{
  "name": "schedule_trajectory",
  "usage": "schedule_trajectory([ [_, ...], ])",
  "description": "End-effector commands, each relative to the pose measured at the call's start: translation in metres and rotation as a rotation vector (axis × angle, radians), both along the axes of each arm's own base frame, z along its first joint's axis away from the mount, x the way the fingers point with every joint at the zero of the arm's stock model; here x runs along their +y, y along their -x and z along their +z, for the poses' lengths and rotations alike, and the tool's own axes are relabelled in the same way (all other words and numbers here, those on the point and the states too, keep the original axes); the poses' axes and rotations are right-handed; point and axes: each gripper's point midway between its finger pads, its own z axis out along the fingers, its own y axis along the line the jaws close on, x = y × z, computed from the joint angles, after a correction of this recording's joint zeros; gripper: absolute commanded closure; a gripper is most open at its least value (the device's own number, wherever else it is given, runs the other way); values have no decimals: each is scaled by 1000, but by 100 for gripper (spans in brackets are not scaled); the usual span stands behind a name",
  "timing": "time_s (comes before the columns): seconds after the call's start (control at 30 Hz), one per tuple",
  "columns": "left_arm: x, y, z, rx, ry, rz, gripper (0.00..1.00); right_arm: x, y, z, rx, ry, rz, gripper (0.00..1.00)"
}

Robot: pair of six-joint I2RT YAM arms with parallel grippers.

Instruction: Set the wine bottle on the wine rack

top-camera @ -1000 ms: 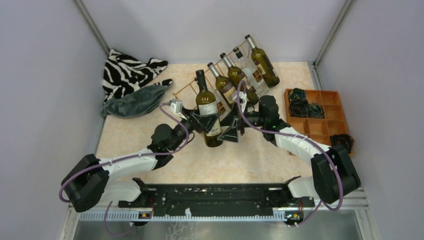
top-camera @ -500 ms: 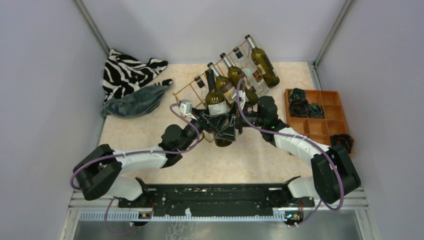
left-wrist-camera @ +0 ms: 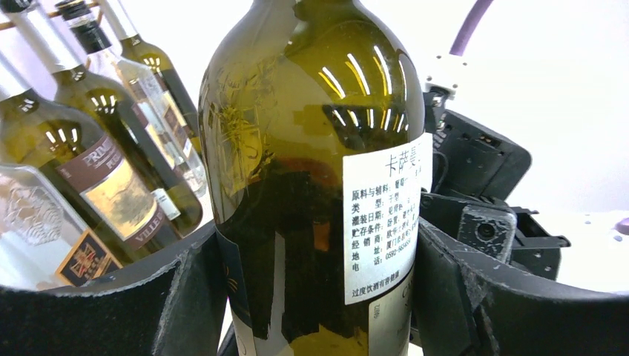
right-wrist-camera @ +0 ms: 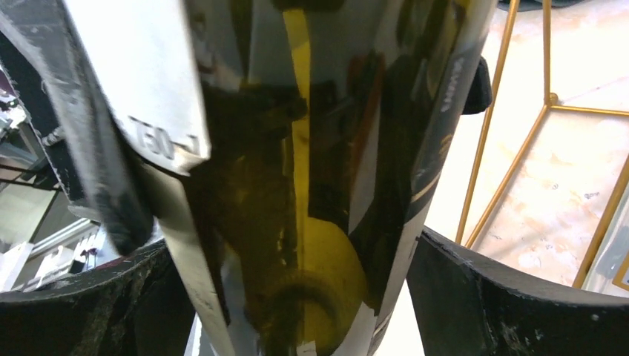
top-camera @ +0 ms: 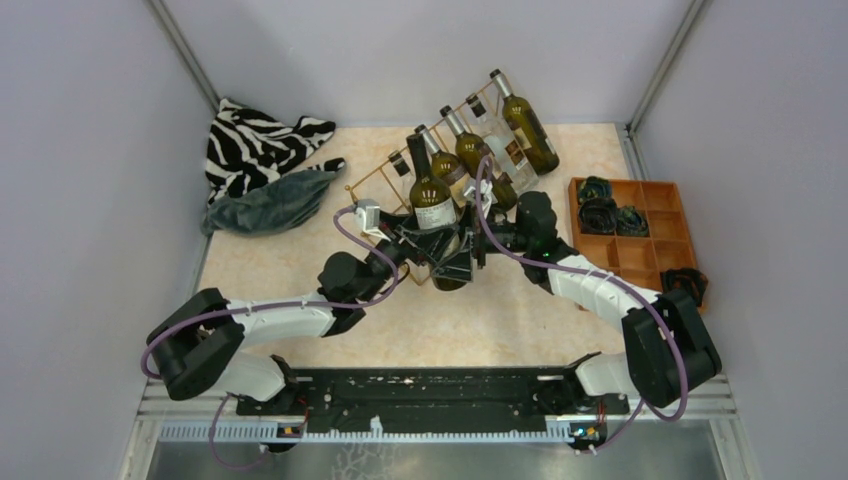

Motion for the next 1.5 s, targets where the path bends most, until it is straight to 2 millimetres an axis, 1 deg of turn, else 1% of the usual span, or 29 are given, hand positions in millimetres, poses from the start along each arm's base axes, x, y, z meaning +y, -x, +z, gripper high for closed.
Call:
schedule_trajectory([
  [0.0,9,22,74,-190,208,-58,100,3,10,24,-81,-58,66,6],
  [0.1,7,27,77,-213,220,-81,100,3,13,26,-84,-61,90,4],
  [0.27,3,32,78,-232,215,-116,100,0,17,31,-99,-75,111,6],
  [0.33,2,33,77,-230,214,-122,100,-1,18,34,-106,-81,113,10],
  [0.4,1,33,75,-225,217,-128,100,-1,20,36,-109,-88,117,17],
  [0.43,1,34,75,-227,218,-131,100,-1,20,37,-110,-89,118,26],
  [0.5,2,34,74,-223,223,-130,100,-1,20,37,-110,-89,120,50],
  [0.53,2,34,73,-219,223,-130,99,-1,20,37,-110,-88,121,66],
  [0.57,2,34,73,-217,225,-130,96,-1,19,38,-111,-89,119,77],
  [0.6,3,33,73,-211,226,-129,90,-1,18,38,-109,-88,119,85],
  [0.63,3,33,72,-205,229,-130,83,0,18,38,-104,-85,117,91],
  [0.7,3,33,71,-195,228,-129,67,0,17,38,-99,-83,120,98],
  [0.73,4,33,70,-190,226,-127,59,0,18,37,-94,-83,122,100],
  [0.8,6,32,67,-172,218,-119,42,0,17,37,-90,-84,122,100],
  [0.9,10,31,62,-150,204,-103,22,0,18,38,-87,-90,125,100],
  [1.0,16,31,60,-140,186,-83,9,-1,19,40,-86,-98,129,100],
  [1.1,22,33,58,-139,160,-66,2,-1,19,39,-79,-100,129,100],
  [1.27,32,33,53,-139,111,-26,1,0,18,35,-53,-100,134,100],
  [1.33,40,30,48,-122,80,18,1,-1,14,31,-43,-89,124,100],
  [1.37,45,28,41,-111,43,42,1,-1,11,28,-34,-76,113,100],
  [1.4,52,29,43,-116,33,66,1,-1,7,24,-27,-59,98,100],
  [1.47,63,29,35,-100,-34,103,1,-2,-2,17,-44,-15,62,100],
])
